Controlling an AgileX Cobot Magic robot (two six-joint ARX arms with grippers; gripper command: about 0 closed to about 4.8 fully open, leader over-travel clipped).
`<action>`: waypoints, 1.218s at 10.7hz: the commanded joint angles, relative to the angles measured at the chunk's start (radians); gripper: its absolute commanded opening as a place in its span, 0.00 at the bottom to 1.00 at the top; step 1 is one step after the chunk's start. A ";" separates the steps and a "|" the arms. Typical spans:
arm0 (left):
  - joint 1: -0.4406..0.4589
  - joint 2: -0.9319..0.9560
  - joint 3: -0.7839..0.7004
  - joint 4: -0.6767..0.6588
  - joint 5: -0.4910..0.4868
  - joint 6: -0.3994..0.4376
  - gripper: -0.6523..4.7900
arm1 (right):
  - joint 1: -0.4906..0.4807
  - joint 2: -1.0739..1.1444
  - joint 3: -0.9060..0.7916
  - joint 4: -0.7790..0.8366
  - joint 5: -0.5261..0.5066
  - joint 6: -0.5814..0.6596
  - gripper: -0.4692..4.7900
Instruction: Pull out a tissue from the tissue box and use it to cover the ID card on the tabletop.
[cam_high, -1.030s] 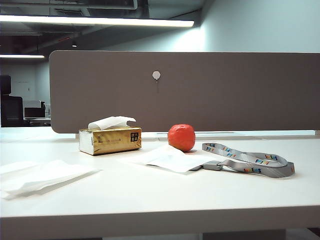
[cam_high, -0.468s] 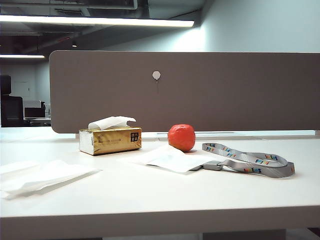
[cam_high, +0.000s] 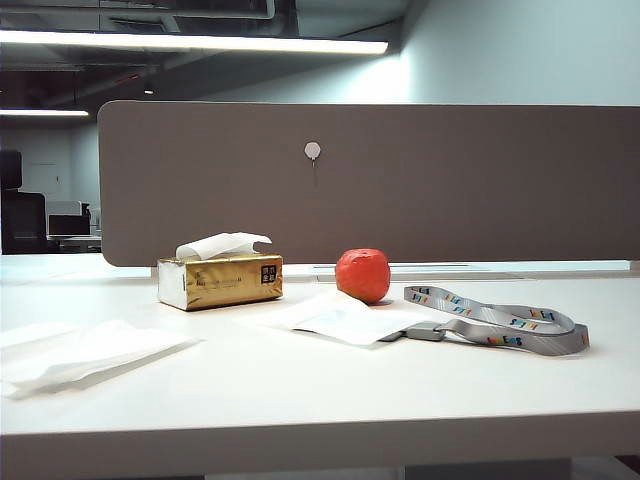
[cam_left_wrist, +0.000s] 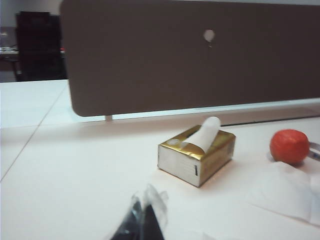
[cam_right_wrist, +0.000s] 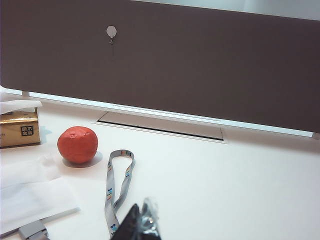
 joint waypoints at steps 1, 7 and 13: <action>0.000 0.001 0.004 -0.011 -0.027 0.030 0.11 | 0.000 -0.001 0.000 0.014 0.001 0.008 0.08; 0.000 0.001 0.004 -0.011 -0.044 0.030 0.11 | 0.000 -0.001 0.000 0.010 0.053 0.013 0.08; 0.000 0.001 0.004 -0.011 -0.043 0.030 0.11 | 0.000 -0.001 0.000 -0.045 0.106 0.079 0.08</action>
